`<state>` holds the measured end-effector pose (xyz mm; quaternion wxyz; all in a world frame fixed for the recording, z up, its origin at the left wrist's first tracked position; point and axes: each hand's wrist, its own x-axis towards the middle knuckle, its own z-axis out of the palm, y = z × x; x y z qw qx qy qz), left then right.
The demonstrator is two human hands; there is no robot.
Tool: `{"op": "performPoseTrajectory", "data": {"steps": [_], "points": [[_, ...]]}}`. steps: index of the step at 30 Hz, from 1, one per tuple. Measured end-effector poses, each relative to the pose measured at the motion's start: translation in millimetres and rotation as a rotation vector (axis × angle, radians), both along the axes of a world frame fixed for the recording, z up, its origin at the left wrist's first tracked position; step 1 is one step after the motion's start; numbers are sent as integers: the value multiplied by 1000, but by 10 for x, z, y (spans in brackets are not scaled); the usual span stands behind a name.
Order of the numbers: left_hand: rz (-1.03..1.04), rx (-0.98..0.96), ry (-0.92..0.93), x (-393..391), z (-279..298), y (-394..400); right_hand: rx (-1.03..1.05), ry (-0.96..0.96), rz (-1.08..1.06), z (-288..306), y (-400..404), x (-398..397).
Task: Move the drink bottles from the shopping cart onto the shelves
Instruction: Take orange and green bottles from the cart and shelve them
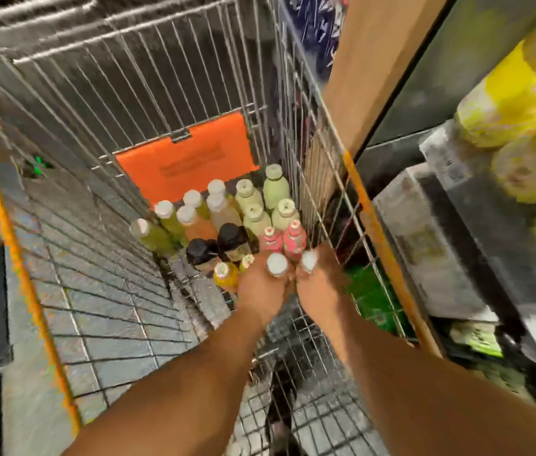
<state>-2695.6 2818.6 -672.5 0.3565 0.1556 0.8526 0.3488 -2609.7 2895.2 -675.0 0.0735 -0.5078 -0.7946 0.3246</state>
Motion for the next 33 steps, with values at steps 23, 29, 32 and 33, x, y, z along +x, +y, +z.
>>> {"op": "performPoseTrajectory", "data": {"steps": [23, 29, 32, 33], "points": [[-100, 113, 64, -253, 219, 20, -75, 59, -90, 397, -85, -152], [-241, 165, 222, -289, 812, -314, -29, 53, -94, 1021, -505, 1], [-297, 211, 281, -199, 1314, -602, 96, 97, -159, 1569, -917, 160], [-324, 230, 306, -149, 1507, -714, 136, 83, -189, 1796, -1060, 215]]}}
